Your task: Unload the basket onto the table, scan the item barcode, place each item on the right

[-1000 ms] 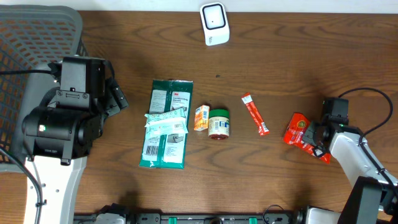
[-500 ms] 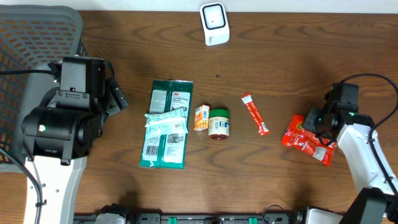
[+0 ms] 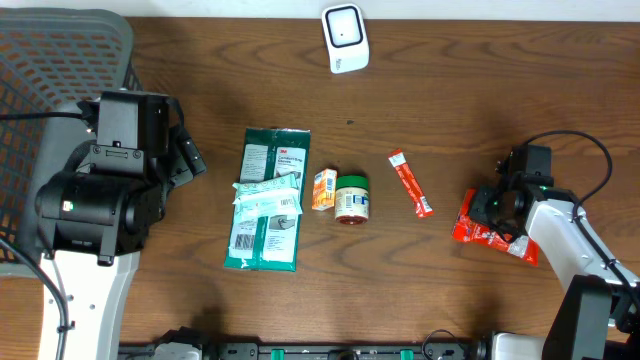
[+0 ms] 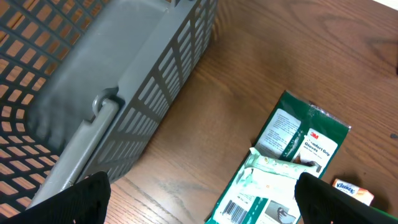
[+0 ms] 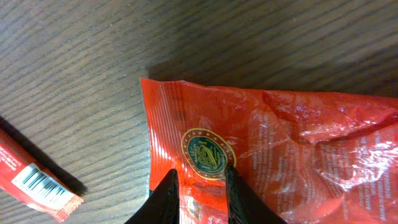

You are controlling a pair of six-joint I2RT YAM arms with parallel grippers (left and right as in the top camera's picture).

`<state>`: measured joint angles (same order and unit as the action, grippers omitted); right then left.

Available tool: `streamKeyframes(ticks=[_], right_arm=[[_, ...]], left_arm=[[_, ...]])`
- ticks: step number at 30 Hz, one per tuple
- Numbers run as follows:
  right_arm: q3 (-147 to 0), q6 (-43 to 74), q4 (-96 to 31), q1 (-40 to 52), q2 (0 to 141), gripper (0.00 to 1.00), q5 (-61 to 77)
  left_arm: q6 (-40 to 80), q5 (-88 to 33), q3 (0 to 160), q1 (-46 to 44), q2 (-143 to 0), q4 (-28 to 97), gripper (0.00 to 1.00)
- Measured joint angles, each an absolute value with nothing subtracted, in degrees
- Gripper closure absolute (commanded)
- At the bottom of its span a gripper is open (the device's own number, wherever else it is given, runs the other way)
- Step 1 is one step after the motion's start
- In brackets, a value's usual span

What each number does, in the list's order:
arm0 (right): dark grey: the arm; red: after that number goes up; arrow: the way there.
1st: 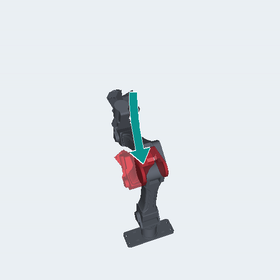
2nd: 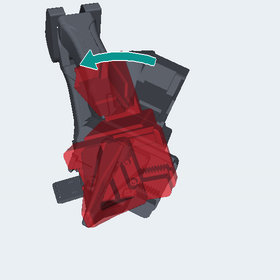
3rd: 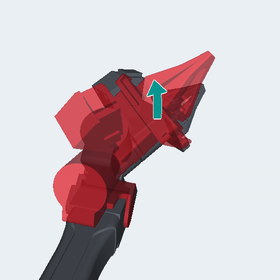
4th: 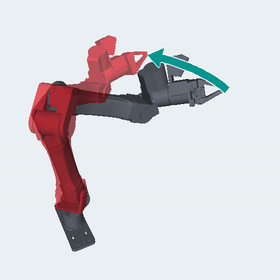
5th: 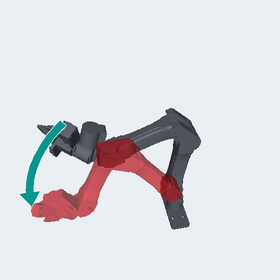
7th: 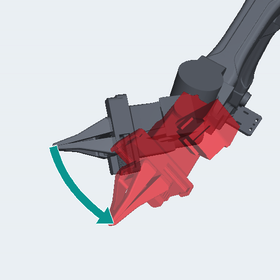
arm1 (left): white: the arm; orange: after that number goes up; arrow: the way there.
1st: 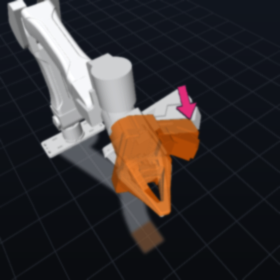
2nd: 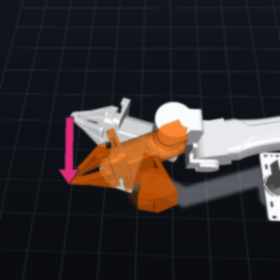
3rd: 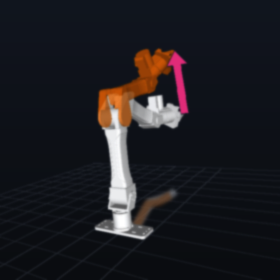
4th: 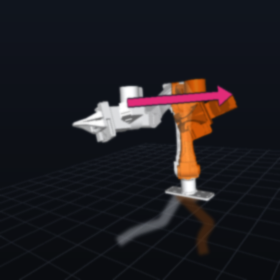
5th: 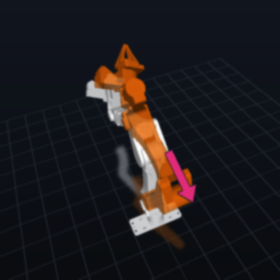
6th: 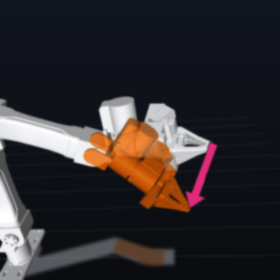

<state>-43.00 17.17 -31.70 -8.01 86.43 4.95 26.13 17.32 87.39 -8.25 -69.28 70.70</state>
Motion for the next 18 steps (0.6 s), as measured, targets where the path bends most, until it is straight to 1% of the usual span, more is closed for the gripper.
streamKeyframes(ticks=[3,8,9,12,18], right_arm=[[-43.4,15.7,-32.7,-8.0,86.4,0.78,7.0],[-49.1,14.4,-40.6,-8.0,86.3,0.77,9.1],[-50.7,14.2,-42.6,-8.0,86.2,0.79,9.0],[-54.3,13.9,-48.3,-8.0,85.6,0.99,7.2],[-55.2,17.2,-54.2,-8.8,85.1,0.99,2.2]], left_arm=[[26.1,17.3,87.4,-8.3,-69.3,70.7,0.05],[26.1,17.3,87.4,-8.3,-69.3,70.7,0.05],[26.1,17.3,87.4,-8.3,-69.3,70.7,0.05],[26.1,17.3,87.4,-8.3,-69.3,70.7,0.05],[26.1,17.3,87.4,-8.3,-69.3,70.7,0.05]])
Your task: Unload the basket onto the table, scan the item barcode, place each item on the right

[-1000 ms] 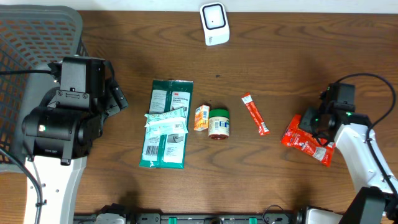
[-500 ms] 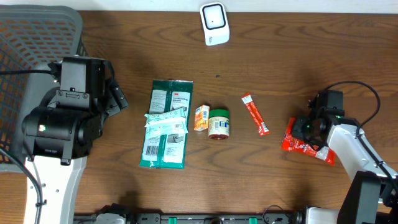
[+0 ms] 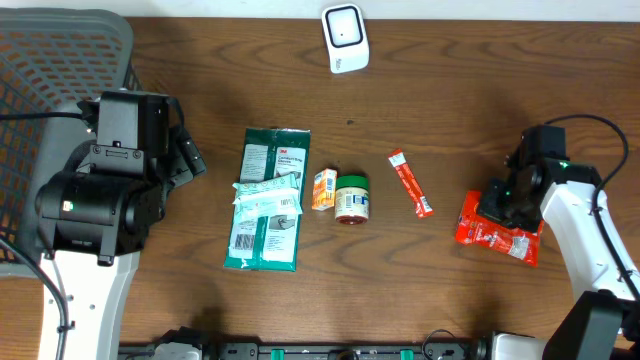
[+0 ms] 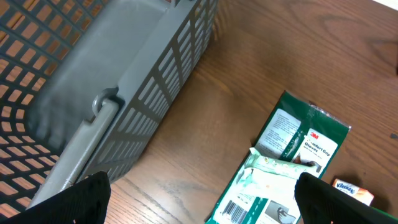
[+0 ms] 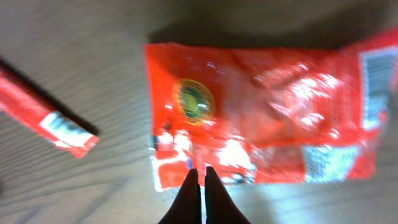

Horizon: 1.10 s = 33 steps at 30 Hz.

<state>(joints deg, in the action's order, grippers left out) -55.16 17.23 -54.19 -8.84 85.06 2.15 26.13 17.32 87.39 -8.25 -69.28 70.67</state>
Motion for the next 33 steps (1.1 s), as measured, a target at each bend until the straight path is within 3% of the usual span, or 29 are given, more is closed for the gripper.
streamKeyframes(ticks=[12,20,28,33], right_arm=[[-55.1,36.0,-58.1,-21.8,85.1,0.99,-7.6],[-48.8,44.4,-52.6,-24.1,85.0,0.98,-8.4],[-40.8,46.4,-43.4,-24.1,85.0,0.99,-8.7],[-39.3,41.3,-34.4,-24.1,85.0,0.99,-8.7]], left_arm=[[26.1,17.3,87.4,-8.3,-69.3,70.7,0.05],[26.1,17.3,87.4,-8.3,-69.3,70.7,0.05],[26.1,17.3,87.4,-8.3,-69.3,70.7,0.05],[26.1,17.3,87.4,-8.3,-69.3,70.7,0.05]])
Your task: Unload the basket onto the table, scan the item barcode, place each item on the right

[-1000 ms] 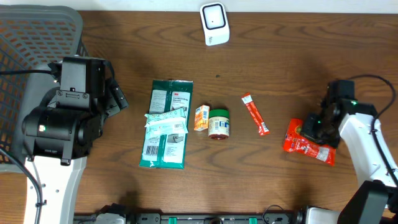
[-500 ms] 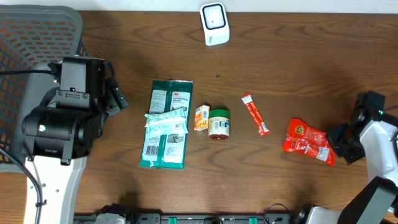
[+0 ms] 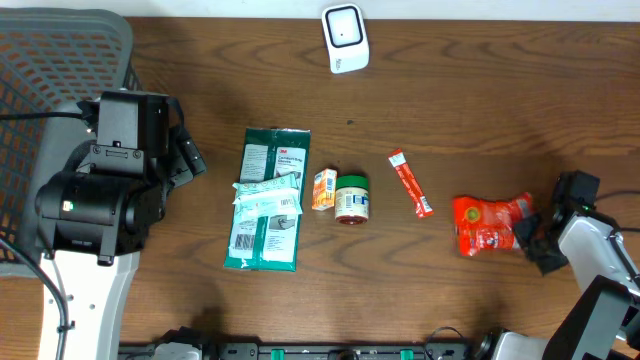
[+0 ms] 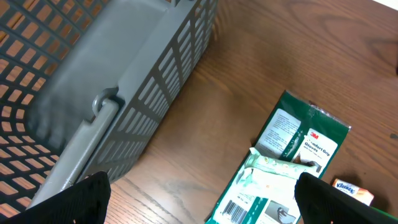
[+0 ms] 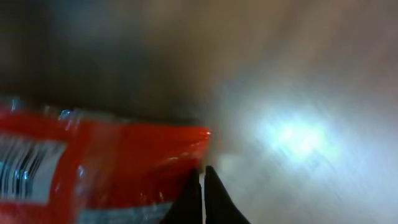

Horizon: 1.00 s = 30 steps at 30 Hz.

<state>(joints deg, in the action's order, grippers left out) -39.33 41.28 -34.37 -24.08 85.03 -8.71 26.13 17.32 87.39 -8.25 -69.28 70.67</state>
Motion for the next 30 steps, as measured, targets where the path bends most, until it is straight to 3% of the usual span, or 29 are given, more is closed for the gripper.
streamKeyframes(ticks=[4,13,17,30], right_arm=[[-39.2,31.3,-27.1,-24.1,85.0,0.89,-6.2],[-39.2,12.5,-18.1,-24.1,85.0,0.96,1.8],[-39.2,10.0,-14.3,-24.1,85.0,0.89,4.0],[-39.2,11.3,-17.5,-24.2,85.0,0.92,-1.9]], left_arm=[[26.1,17.3,87.4,-8.3,-69.3,70.7,0.05],[26.1,17.3,87.4,-8.3,-69.3,70.7,0.05],[26.1,17.3,87.4,-8.3,-69.3,70.7,0.05],[26.1,17.3,87.4,-8.3,-69.3,70.7,0.05]])
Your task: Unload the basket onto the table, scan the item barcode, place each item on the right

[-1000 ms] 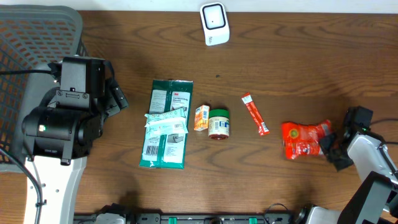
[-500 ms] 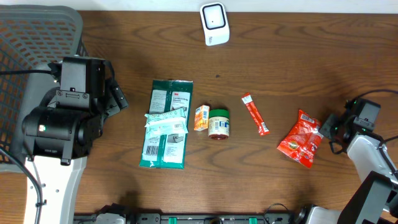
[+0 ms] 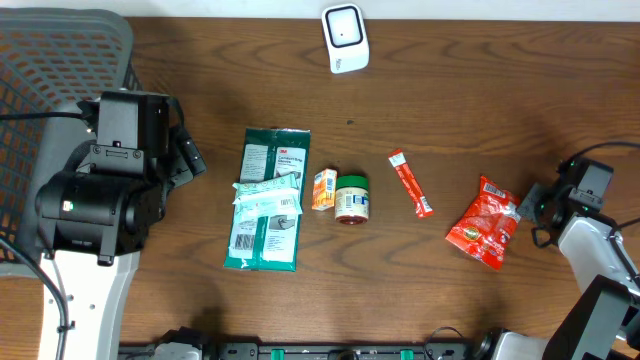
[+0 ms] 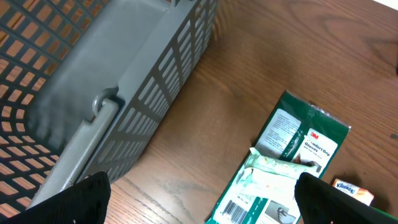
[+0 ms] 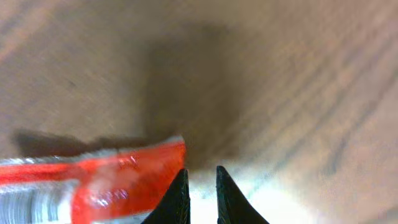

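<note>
A red snack packet point(image 3: 484, 226) lies tilted on the brown table, right of centre; one red end of it point(image 5: 99, 180) shows in the right wrist view. My right gripper point(image 5: 200, 172) sits at that end point(image 3: 532, 208). Its jaws stand a narrow gap apart with only table between them, and the packet lies just left of the left finger. The white barcode scanner point(image 3: 345, 38) stands at the far edge. My left gripper point(image 4: 199, 205) hangs wide open and empty near the basket, above the green pack.
A grey mesh basket point(image 3: 50, 60) fills the far left corner. A green glove pack point(image 3: 266, 200) with a tissue pack on it, a small orange box point(image 3: 323, 188), a green-lidded jar point(image 3: 352, 197) and a thin red stick sachet point(image 3: 410, 184) lie mid-table.
The red packet has turned from lying level to slanting, its right end now nearer the far side. My right gripper moved slightly farther back and its jaws stand a little wider.
My right gripper first hovered slightly open over the flat red packet, then was shut above it. A second ago it sat at the packet's right end, jaws almost together, the packet shifted. Now the packet lies slanted. The left arm never moved.
</note>
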You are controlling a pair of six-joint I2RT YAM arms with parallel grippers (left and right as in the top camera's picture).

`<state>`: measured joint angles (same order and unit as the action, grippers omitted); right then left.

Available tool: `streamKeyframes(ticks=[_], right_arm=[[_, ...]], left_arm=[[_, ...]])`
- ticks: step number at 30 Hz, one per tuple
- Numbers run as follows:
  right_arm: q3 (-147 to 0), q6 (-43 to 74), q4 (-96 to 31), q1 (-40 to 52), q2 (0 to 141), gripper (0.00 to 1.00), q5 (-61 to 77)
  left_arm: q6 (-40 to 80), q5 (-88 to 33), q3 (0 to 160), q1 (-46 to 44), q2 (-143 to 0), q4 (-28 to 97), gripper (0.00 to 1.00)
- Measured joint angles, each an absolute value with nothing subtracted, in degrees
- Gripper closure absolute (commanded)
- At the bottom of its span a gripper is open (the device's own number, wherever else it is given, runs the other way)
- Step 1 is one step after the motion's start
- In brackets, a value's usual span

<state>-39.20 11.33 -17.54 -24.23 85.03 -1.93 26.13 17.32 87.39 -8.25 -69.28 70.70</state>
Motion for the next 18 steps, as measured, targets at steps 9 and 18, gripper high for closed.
streamKeyframes(ticks=[9,18], right_arm=[[-36.7,19.3,-16.1,-24.2,85.0,0.96,3.7],[-36.5,19.2,-8.0,-24.2,85.0,0.95,9.2]], left_arm=[[26.1,17.3,87.4,-8.3,-69.3,70.7,0.05],[26.1,17.3,87.4,-8.3,-69.3,70.7,0.05]])
